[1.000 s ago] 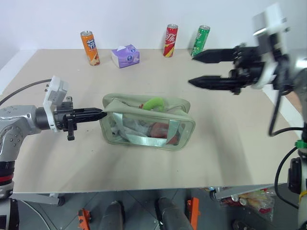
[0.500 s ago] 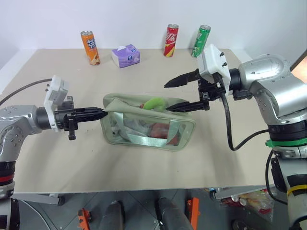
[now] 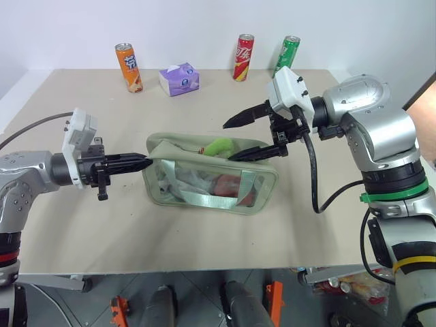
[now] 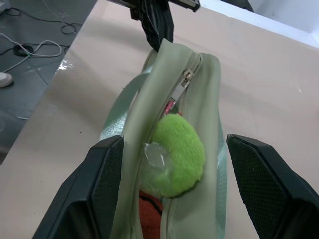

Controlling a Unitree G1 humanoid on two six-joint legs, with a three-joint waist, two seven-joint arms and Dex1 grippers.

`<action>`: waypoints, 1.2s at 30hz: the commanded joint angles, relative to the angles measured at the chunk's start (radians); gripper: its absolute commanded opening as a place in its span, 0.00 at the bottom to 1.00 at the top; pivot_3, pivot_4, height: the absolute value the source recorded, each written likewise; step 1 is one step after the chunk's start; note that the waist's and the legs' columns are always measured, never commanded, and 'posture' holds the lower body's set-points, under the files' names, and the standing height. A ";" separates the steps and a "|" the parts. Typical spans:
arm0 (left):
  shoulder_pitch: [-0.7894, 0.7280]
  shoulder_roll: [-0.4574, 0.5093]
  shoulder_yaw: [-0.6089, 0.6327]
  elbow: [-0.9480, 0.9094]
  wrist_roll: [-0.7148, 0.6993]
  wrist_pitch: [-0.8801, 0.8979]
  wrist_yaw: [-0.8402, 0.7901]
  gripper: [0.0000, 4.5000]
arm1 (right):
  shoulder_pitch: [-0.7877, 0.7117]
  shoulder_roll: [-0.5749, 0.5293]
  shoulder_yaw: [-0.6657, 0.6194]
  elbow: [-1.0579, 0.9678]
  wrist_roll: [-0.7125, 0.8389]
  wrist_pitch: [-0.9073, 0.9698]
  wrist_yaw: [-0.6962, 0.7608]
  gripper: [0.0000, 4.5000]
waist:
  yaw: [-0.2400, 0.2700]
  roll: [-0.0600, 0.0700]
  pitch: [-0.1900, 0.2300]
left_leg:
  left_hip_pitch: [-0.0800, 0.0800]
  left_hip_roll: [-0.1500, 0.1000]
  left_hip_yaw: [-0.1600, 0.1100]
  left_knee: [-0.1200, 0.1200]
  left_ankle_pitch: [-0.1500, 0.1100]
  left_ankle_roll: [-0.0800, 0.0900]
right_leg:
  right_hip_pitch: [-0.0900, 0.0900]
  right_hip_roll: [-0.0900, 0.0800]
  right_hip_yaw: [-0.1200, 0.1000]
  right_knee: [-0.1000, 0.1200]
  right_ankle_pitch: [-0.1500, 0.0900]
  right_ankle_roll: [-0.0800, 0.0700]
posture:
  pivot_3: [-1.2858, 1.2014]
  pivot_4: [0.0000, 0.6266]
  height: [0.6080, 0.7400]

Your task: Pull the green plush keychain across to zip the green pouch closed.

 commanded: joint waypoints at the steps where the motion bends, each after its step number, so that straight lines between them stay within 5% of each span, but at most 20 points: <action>1: 0.001 0.005 0.039 -0.031 -0.021 -0.010 0.004 0.00 | -0.035 0.014 0.003 0.001 -0.012 -0.022 0.014 0.76 | 0.000 0.000 0.000 | 0.000 0.000 0.000 0.000 0.000 0.000 | 0.000 0.000 0.000 0.000 0.000 0.000 | 0.52 0.24 1.00; 26: 0.011 0.002 0.037 -0.041 -0.009 -0.020 0.028 0.00 | -0.105 0.059 -0.021 0.149 -0.024 -0.021 0.066 0.76 | 0.000 0.000 0.000 | 0.000 0.000 0.000 0.000 0.000 0.000 | 0.000 0.000 0.000 0.000 0.000 0.000 | 0.52 0.24 1.00; 36: 0.011 0.004 0.037 -0.038 -0.008 -0.023 0.027 0.00 | -0.142 0.036 -0.031 0.158 0.015 0.148 0.065 0.76 | 0.000 0.000 0.000 | 0.000 0.000 0.000 0.000 0.000 0.000 | 0.000 0.000 -0.001 0.000 0.000 0.000 | 0.52 0.24 1.00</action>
